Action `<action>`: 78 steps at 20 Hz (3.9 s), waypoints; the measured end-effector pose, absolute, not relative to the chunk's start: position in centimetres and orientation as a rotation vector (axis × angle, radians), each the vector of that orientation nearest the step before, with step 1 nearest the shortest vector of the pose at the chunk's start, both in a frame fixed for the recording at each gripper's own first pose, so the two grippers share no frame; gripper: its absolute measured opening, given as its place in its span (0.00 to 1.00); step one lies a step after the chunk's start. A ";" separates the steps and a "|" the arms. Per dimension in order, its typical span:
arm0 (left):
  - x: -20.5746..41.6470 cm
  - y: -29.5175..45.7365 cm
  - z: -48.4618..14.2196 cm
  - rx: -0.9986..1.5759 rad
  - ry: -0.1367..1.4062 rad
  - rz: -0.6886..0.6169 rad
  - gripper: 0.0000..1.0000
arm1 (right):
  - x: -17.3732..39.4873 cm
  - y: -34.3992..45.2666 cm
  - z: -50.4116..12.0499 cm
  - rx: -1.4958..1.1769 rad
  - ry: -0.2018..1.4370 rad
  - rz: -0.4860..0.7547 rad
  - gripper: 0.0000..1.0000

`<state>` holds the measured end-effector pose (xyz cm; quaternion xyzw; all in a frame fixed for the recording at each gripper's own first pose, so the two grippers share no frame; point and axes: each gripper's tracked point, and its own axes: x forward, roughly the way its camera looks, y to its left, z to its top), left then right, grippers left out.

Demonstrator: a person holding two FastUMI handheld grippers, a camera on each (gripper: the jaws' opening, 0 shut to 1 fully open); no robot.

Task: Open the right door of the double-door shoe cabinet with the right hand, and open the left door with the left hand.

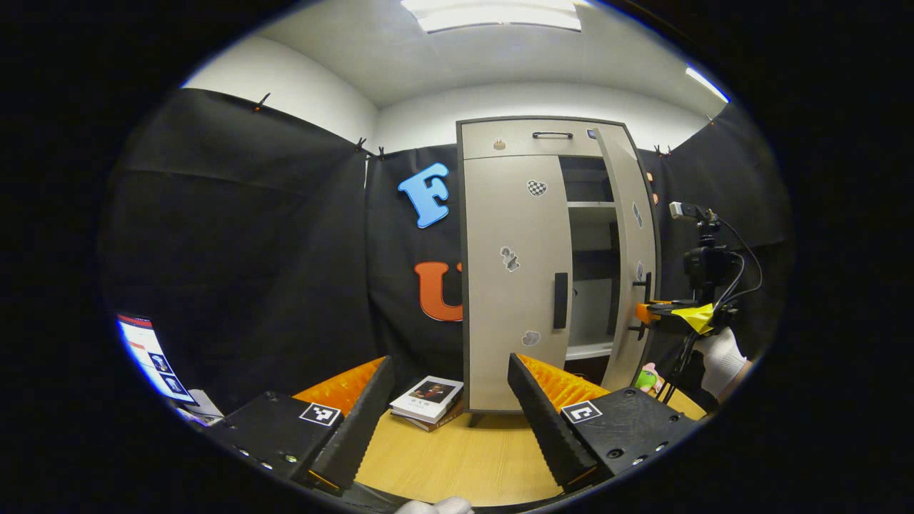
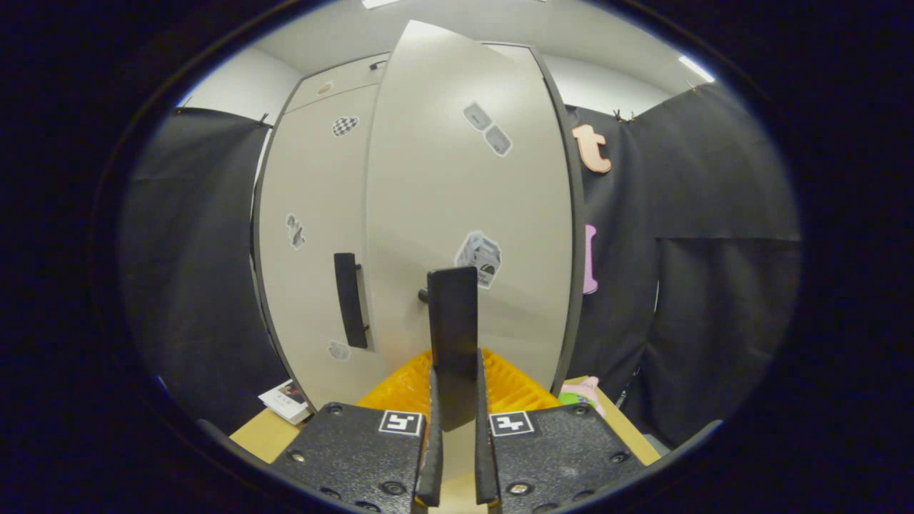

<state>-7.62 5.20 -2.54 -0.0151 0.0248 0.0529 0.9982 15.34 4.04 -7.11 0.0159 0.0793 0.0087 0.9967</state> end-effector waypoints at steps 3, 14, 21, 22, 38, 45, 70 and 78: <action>-7.3 3.8 -2.5 -0.040 0.045 0.071 0.96 | 14.2 2.3 -7.0 0.024 0.156 0.004 0.20; -4.4 -1.5 -2.4 -0.060 0.037 -0.038 0.96 | 11.7 -2.4 -6.7 0.016 0.162 0.005 0.11; -2.6 -5.6 -2.4 -0.063 0.045 -0.068 0.96 | 11.1 -5.2 -6.5 0.005 0.177 0.038 0.05; -2.3 -6.1 -2.3 -0.062 0.045 -0.069 0.96 | 11.1 -5.5 -6.5 0.010 0.180 0.043 0.05; -1.3 -11.8 -1.4 -0.028 0.046 -0.067 0.96 | 11.7 -12.8 -6.6 0.043 0.187 0.052 0.03; -1.5 -10.6 -1.8 -0.019 0.057 -0.037 0.96 | 11.5 -13.1 -6.5 0.070 0.188 0.045 0.04; 2.1 -1.0 -5.6 0.015 0.088 -0.030 0.96 | -1.7 -2.7 -6.1 0.064 0.120 0.022 0.99; 9.2 -4.0 -5.3 -0.010 0.078 -0.059 0.96 | -1.1 -0.1 -7.1 0.044 0.164 0.109 0.99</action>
